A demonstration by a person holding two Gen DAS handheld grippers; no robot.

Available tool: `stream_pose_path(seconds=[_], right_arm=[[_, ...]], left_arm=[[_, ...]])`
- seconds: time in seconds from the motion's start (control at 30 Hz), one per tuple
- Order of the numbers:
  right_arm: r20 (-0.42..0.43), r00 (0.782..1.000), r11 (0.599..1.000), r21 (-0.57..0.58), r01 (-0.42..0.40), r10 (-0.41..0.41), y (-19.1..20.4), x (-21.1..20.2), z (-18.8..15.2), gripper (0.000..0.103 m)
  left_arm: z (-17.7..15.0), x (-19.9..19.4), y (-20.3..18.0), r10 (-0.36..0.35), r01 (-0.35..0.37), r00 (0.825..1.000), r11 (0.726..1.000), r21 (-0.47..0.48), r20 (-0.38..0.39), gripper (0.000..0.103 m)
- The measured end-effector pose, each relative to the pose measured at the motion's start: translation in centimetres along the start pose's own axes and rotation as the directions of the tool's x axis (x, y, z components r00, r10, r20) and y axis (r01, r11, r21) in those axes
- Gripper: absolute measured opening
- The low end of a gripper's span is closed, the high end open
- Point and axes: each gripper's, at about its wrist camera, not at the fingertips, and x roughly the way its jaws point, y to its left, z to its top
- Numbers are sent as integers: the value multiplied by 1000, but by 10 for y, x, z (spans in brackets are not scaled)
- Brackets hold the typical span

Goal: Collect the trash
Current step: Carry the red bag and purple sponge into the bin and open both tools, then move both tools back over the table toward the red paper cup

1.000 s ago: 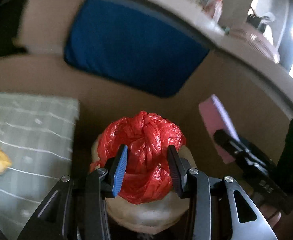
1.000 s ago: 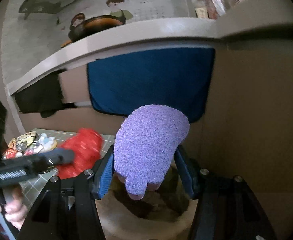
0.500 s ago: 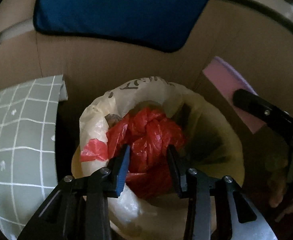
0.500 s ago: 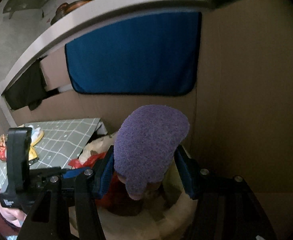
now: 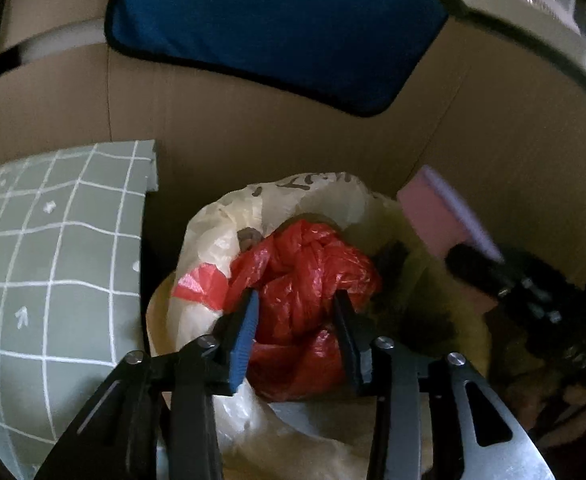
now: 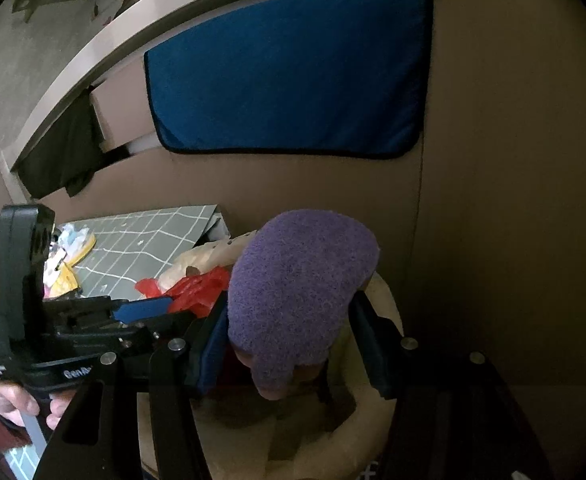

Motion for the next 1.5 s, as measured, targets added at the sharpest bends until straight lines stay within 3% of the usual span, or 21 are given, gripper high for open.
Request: stream_pose_path(seconds=[0.1, 0.27, 0.43, 0.57, 0.67, 0.83, 1.03, 1.17, 1.3, 1.5], right_arm=[[-10, 1000, 1000, 10, -11, 11, 1, 1, -3, 57], [-29, 999, 1000, 25, -14, 15, 4, -1, -10, 66], [-32, 999, 1000, 8, -18, 18, 12, -13, -14, 66], [2, 1000, 1000, -21, 8, -8, 25, -34, -13, 66], [32, 999, 998, -54, 26, -24, 37, -47, -9, 66], [81, 996, 990, -133, 44, -33, 71, -64, -1, 66], [83, 995, 984, -177, -33, 49, 115, -70, 9, 66], [78, 993, 975, -213, -65, 83, 145, -67, 8, 66], [81, 989, 961, -257, -101, 125, 177, -65, 7, 66], [59, 982, 942, -299, -151, 177, 215, -57, 3, 66]], left_arm=[[2, -10, 2, -57, 57, 998, 997, -51, 5, 52], [7, -35, 8, -67, 72, 997, 989, -130, 43, 57], [9, -64, 23, 11, 5, 995, 987, -159, 99, 57], [3, -99, 40, 100, -74, 982, 983, -166, 159, 57], [-10, -134, 51, 190, -157, 959, 974, -164, 209, 57], [-34, -194, 70, 334, -283, 901, 936, -209, 275, 57], [-63, -250, 97, 428, -340, 843, 894, -292, 325, 57], [-79, -278, 115, 507, -399, 786, 853, -336, 354, 57], [-93, -297, 139, 537, -400, 771, 827, -396, 342, 57], [-115, -314, 166, 601, -437, 732, 776, -454, 322, 57]])
